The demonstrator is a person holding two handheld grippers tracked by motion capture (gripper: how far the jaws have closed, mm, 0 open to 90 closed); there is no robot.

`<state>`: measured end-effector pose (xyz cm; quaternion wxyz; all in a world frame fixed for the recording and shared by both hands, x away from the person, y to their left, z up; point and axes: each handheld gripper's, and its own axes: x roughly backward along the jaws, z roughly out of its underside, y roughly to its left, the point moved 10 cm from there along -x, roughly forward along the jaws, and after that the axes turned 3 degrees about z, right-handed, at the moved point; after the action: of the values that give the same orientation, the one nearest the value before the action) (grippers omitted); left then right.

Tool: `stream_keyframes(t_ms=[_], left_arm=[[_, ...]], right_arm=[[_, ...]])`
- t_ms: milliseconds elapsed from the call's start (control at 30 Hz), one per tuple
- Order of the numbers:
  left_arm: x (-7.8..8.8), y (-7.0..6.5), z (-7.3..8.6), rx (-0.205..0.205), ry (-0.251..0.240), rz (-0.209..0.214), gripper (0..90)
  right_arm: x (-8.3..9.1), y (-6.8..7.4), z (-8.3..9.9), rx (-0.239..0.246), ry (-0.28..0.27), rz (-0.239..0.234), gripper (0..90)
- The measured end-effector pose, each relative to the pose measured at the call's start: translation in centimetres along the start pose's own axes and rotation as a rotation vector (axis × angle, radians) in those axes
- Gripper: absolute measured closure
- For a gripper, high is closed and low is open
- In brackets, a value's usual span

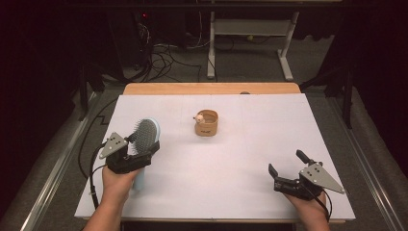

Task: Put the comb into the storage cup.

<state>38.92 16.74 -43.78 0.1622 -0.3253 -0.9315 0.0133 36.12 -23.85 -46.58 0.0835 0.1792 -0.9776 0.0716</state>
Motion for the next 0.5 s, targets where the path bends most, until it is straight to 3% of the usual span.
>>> stream_keyframes(t_ms=[500], left_arm=[[-2.1, -2.2, -0.8, -0.044, 0.001, 0.042, 20.8]], right_arm=[[0.0, 0.0, -0.1, 0.000, -0.002, 0.002, 0.3]])
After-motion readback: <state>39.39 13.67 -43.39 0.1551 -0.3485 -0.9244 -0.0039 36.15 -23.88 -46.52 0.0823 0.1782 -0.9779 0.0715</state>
